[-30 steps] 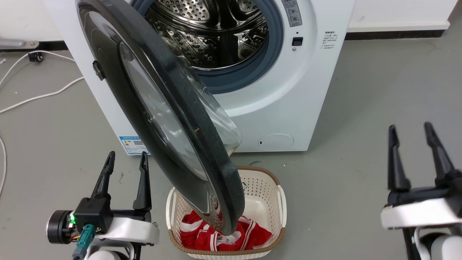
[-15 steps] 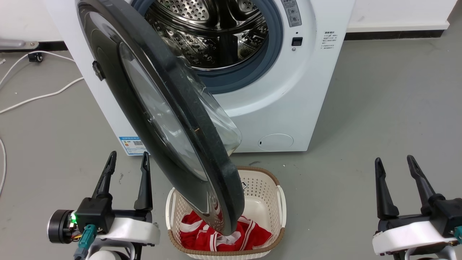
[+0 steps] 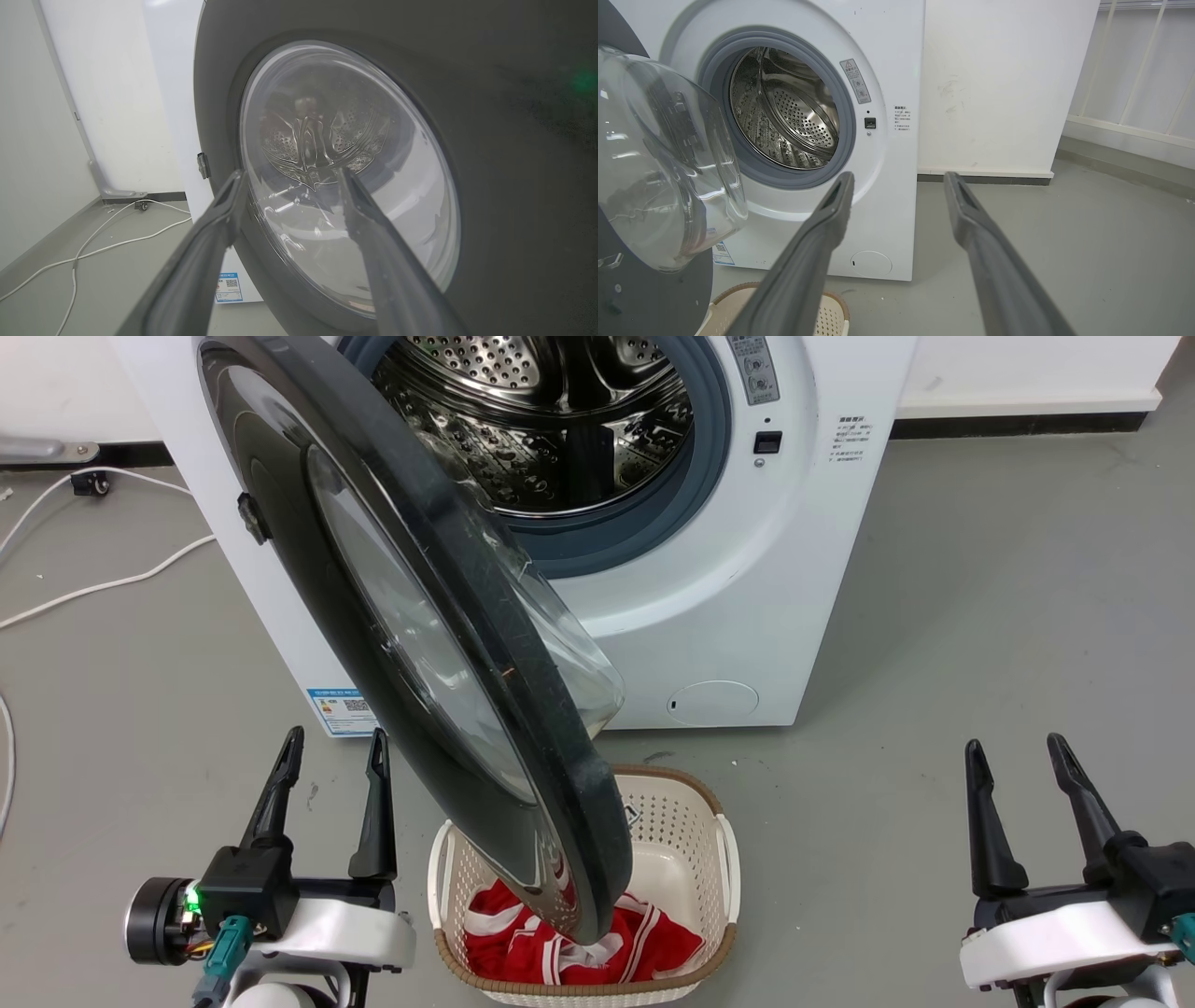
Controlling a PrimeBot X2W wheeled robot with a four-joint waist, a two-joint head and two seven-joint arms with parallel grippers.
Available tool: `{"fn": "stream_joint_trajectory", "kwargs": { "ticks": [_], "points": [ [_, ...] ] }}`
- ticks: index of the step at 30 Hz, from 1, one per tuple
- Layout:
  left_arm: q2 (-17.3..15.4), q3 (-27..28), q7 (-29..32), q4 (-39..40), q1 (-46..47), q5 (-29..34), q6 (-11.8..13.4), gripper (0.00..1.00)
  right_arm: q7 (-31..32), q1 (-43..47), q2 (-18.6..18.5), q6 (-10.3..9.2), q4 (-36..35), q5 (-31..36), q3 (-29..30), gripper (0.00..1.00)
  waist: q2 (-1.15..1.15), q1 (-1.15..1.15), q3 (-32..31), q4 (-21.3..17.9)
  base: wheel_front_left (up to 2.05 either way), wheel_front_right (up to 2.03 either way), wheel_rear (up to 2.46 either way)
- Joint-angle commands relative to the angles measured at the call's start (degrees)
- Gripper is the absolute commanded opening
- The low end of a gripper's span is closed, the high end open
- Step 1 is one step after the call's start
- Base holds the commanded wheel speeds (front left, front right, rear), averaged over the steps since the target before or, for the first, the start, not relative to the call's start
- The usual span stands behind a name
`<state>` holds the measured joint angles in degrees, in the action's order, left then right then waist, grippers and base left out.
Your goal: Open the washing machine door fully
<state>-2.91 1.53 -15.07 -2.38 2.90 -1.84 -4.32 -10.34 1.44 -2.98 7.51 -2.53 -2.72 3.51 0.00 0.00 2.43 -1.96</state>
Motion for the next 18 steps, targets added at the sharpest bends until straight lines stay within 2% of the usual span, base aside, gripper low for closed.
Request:
{"fn": "stream_joint_trajectory", "kwargs": {
  "ticks": [1,2,3,13,18],
  "points": [
    [0.02,-0.06,-0.15,-0.1,0.58,-0.05,0.0,0.62,-0.13,-0.63,0.19,-0.04,0.12,-0.27,0.14,1.0,0.0,0.0,0.04,0.01,0.0,0.0,0.0],
    [0.02,-0.08,-0.15,-0.06,0.58,-0.08,-0.04,0.25,-0.16,-0.63,0.19,-0.04,0.14,-0.29,0.13,1.0,0.0,0.0,0.06,0.01,0.0,0.0,0.0],
    [0.02,-0.08,-0.15,-0.07,0.55,-0.13,-0.08,0.0,-0.17,-0.63,0.19,-0.04,0.16,-0.41,0.15,1.0,0.0,0.0,0.09,0.02,0.0,0.0,0.0],
    [0.02,0.22,-0.15,0.79,0.77,-0.36,0.26,0.0,-0.27,-0.48,0.19,-0.04,0.37,-0.62,0.07,1.0,0.0,0.0,-0.02,0.13,0.0,0.0,0.0],
    [0.03,0.77,-0.15,3.86,1.56,-0.62,0.71,0.0,-0.25,-0.6,0.19,-0.04,0.42,-0.73,0.27,1.0,0.0,0.0,0.01,0.34,0.0,0.0,0.0]
  ]
}}
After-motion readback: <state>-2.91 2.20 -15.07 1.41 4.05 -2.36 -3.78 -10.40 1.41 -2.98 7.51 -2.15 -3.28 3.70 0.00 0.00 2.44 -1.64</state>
